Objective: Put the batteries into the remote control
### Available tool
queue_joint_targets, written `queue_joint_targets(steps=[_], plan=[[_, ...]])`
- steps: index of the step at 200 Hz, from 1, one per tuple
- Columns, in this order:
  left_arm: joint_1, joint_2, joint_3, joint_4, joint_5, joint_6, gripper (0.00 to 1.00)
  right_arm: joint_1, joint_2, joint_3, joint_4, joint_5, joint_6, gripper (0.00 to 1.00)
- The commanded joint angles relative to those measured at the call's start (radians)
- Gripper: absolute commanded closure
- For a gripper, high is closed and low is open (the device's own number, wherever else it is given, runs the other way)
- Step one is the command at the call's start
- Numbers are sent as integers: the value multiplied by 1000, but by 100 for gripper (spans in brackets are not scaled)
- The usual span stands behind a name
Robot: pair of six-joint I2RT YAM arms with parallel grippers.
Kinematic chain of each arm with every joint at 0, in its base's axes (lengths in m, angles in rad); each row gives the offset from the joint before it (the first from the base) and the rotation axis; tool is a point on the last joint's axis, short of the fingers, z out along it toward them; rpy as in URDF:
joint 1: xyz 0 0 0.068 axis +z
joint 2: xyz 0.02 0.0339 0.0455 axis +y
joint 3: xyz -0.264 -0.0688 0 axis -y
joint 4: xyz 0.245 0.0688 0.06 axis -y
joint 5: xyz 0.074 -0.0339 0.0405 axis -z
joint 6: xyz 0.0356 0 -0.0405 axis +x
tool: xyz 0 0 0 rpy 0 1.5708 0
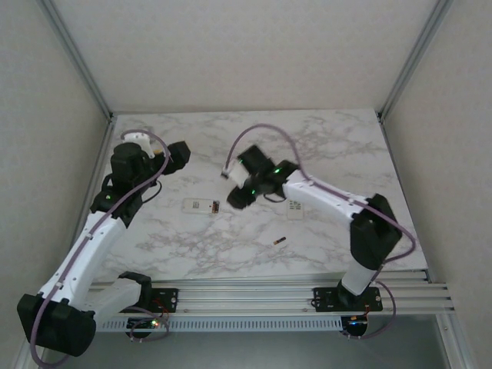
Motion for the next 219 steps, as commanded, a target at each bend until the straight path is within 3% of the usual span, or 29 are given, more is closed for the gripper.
queue_joint_targets(steps=[1,74,114,141,179,200,219], plan=[[12,-17,-40,-106,-3,-61,0,51,51,-59,-29,104,-225,46],[18,-5,-119,-67,16,-76,0,155,225,-107,26,206,-323,38],[18,-3,-132,-65,5,-70,1,161,153,-138,98,222,-309,22],[20,-1,-140,-66,9,-68,1,129,33,-180,132,105,-237,20],[19,1,-147,-58,20,-70,0,20,-32,-267,225,-173,-79,22],[20,1,-149,-59,22,-67,0,15,-29,-310,283,-230,-63,23],[20,-2,-154,-58,22,-67,0,12,-20,-339,329,-197,-65,23]])
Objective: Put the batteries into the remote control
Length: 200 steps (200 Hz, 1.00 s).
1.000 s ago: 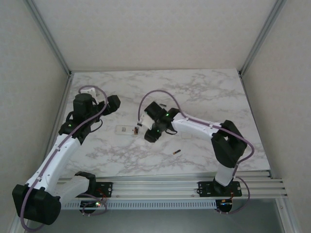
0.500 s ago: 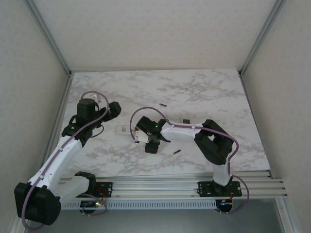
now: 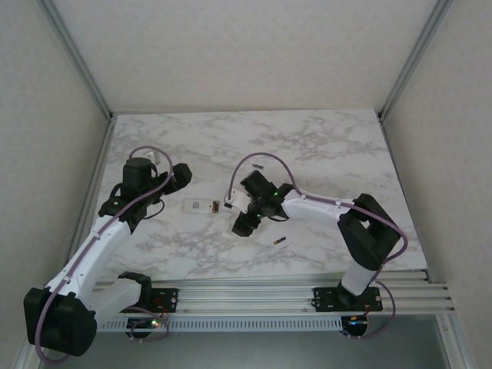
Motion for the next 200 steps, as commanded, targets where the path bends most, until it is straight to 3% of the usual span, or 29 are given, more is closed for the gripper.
queue_joint_targets(steps=[1,123,148,181,200], plan=[[8,-3,-19,11,13,-4,1,7,9,-44,77,-67,39,23],[8,2,-47,30,28,-18,0,46,122,-22,88,33,-166,24],[9,-2,-52,26,17,-11,0,48,146,-15,79,26,-192,30],[9,-15,-52,19,-7,-1,0,48,144,-19,77,16,-204,46],[9,-16,-57,18,-12,-4,0,48,123,-21,83,25,-204,47]])
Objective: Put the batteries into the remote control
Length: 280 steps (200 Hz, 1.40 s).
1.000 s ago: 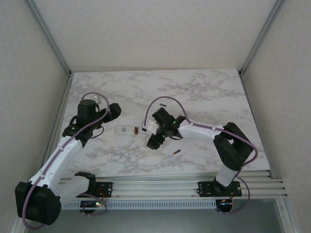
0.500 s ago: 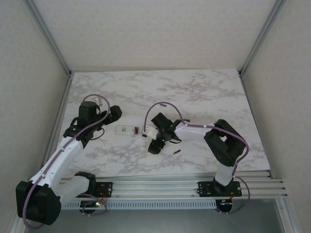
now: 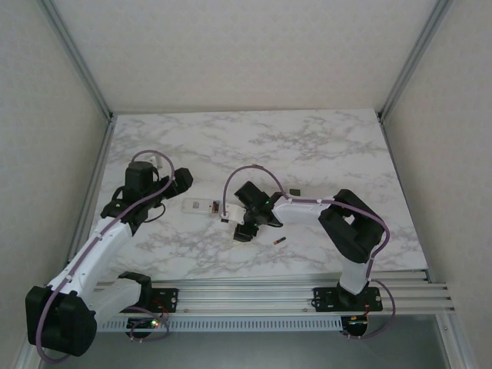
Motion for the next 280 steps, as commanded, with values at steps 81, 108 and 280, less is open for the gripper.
queue_joint_targets(steps=[81,108,280], plan=[[8,-25,-29,8,-25,-3,0,-7,-34,128,71,-50,36,49],[9,-24,-37,13,-10,-5,0,-9,49,235,39,-35,34,48],[17,-24,-48,1,-25,26,0,-35,295,459,-96,-58,2,45]])
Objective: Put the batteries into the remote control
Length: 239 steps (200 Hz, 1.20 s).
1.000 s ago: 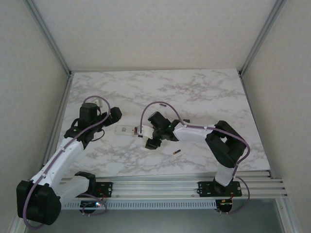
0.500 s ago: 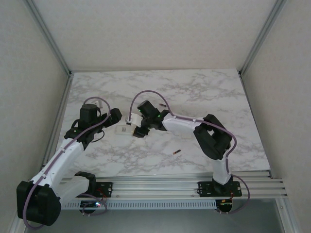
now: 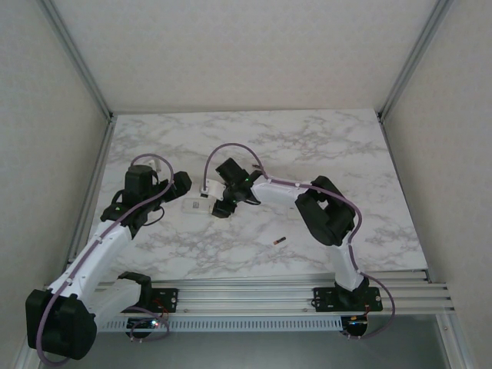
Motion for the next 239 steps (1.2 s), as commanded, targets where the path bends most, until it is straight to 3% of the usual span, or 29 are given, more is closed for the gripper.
queue_joint_targets(steps=[1,111,172,200,223,239], plan=[[10,0,-10,2,-11,19,0,1,25,29,-29,-27,4,45],[13,4,-10,4,-16,18,0,0,52,58,-36,-27,20,35],[13,10,-24,14,-9,9,0,-4,-30,54,-21,-28,86,31],[14,44,-32,-6,-14,-8,1,-23,-166,-68,149,-14,364,29],[15,117,-30,-42,-23,-19,1,-25,-261,-187,233,138,802,31],[13,170,-36,-40,-11,-28,3,-25,-286,-246,235,151,1045,37]])
